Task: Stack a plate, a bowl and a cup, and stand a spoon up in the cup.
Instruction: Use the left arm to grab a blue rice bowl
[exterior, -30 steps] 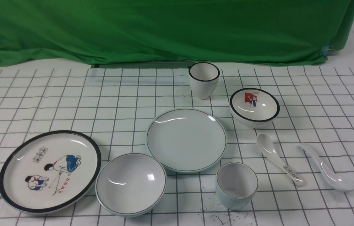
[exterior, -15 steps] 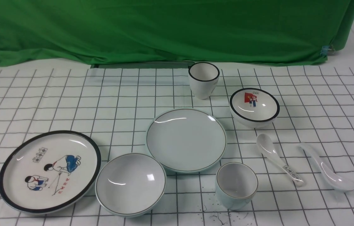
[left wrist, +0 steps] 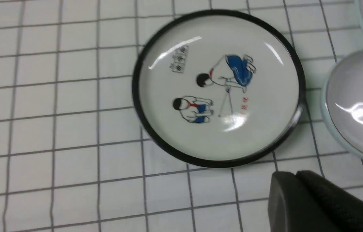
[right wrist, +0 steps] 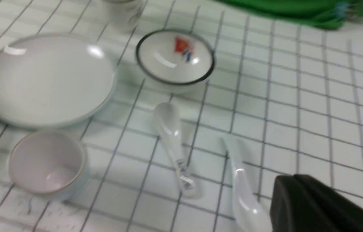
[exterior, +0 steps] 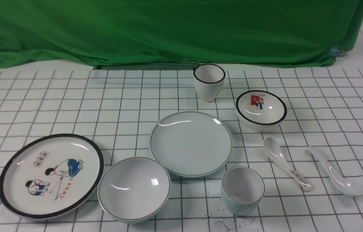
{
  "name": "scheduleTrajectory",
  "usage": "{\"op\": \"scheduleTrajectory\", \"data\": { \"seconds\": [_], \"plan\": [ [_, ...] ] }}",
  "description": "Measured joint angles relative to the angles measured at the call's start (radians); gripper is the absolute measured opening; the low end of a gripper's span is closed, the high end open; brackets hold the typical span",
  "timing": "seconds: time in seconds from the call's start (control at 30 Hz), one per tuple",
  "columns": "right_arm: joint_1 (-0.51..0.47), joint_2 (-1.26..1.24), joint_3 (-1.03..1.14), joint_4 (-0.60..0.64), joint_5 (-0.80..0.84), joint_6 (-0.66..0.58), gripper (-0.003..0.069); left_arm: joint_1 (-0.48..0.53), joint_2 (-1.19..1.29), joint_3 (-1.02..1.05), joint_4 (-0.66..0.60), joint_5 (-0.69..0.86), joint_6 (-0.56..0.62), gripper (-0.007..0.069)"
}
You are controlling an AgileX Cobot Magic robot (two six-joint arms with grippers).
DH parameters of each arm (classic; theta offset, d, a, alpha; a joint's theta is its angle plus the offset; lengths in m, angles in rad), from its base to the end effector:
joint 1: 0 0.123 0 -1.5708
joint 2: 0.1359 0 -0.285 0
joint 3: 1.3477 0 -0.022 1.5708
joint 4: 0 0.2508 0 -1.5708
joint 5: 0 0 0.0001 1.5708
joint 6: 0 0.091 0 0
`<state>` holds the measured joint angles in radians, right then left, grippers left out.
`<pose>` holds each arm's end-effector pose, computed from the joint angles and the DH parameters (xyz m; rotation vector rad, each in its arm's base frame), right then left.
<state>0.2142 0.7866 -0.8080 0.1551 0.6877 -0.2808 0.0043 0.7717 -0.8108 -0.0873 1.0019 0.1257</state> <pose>0.1455 0.0408 0.3500 -0.4556 2.0950 0.1366 0.1288 -0.0061 0.3313 0.1233 2.4390 -0.0530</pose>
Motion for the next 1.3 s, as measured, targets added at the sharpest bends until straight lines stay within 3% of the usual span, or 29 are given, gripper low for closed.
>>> {"op": "scheduleTrajectory", "data": {
  "seconds": [0.1, 0.13, 0.27, 0.33, 0.43, 0.53, 0.57, 0.6, 0.67, 0.8, 1.07, 1.2, 1.3],
  "plan": [
    [0.081, 0.086, -0.066, -0.003, 0.103, -0.033, 0.0015, -0.092, 0.079, -0.02, 0.0, 0.014, 0.007, -0.0023],
    [0.149, 0.149, -0.104, -0.005, 0.154, -0.046, 0.0015, -0.16, 0.139, -0.023, 0.0, 0.02, 0.008, -0.0014],
    [0.252, 0.238, -0.141, -0.005, 0.213, -0.057, 0.0015, -0.254, 0.25, -0.024, 0.0, 0.02, 0.003, 0.0018],
    [0.316, 0.291, -0.149, -0.004, 0.228, -0.058, 0.0015, -0.316, 0.35, -0.024, -0.002, -0.007, -0.009, 0.0077],
    [0.334, 0.315, -0.151, -0.004, 0.229, -0.064, 0.0015, -0.351, 0.422, -0.025, -0.003, -0.052, -0.021, 0.0139],
    [0.336, 0.329, -0.151, -0.005, 0.229, -0.082, 0.0016, -0.379, 0.549, -0.027, -0.01, -0.175, -0.049, 0.0288],
    [0.336, 0.329, -0.151, -0.005, 0.229, -0.082, 0.0017, -0.38, 0.549, -0.027, -0.01, -0.181, -0.05, 0.0288],
    [0.336, 0.329, -0.151, -0.006, 0.229, -0.084, 0.0019, -0.382, 0.606, -0.028, -0.01, -0.232, -0.055, 0.0358],
    [0.336, 0.329, -0.151, -0.006, 0.229, -0.084, 0.0022, -0.382, 0.667, -0.035, -0.008, -0.276, -0.077, 0.0421],
    [0.336, 0.329, -0.151, -0.006, 0.229, -0.086, 0.0028, -0.383, 0.777, -0.088, 0.002, -0.296, -0.101, 0.048],
    [0.336, 0.329, -0.151, -0.008, 0.222, -0.108, 0.0033, -0.383, 0.92, -0.198, 0.012, -0.311, -0.106, 0.0445],
    [0.336, 0.329, -0.151, -0.014, 0.206, -0.109, 0.0038, -0.383, 0.949, -0.204, 0.015, -0.321, -0.108, 0.0352],
    [0.336, 0.329, -0.151, -0.02, 0.199, -0.109, 0.0041, -0.383, 0.952, -0.204, 0.017, -0.333, -0.109, 0.0202]
  ]
}}
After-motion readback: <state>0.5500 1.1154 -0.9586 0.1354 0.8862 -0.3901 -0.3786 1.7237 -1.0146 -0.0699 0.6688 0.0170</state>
